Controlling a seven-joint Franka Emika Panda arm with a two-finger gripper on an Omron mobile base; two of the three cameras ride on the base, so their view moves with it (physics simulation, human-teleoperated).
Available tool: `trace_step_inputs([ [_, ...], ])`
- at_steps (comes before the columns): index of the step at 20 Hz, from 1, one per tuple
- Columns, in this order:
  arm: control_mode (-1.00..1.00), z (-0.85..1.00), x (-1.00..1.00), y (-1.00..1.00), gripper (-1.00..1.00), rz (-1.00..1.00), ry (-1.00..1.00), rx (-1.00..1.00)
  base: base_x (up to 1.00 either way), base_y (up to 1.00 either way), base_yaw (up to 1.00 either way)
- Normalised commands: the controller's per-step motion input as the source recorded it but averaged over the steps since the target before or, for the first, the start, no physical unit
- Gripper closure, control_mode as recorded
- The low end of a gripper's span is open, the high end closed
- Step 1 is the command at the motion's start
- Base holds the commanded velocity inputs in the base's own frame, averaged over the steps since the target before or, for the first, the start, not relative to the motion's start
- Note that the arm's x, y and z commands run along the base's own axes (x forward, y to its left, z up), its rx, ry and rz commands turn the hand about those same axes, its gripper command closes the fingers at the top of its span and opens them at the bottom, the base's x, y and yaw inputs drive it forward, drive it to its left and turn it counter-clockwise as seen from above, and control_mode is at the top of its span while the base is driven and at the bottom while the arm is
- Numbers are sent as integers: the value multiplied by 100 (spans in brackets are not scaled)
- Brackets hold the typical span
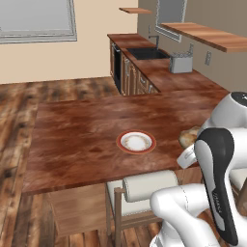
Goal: Take the chicken drumstick from the fridge and place it on the digital scale on the counter by the fridge. Wait a few seconds for a reading, then move it to the plate on the dining counter.
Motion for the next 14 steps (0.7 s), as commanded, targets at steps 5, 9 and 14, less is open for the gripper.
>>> trace_step_inputs([
  [5, -100, 0, 14, 7, 100, 0, 1, 0, 11, 3, 0],
  [9, -100, -7, 96, 8, 100, 2, 10, 0, 0, 0, 0],
  [14, -100, -2, 100, 2, 100, 3, 18, 0, 0, 0, 0],
])
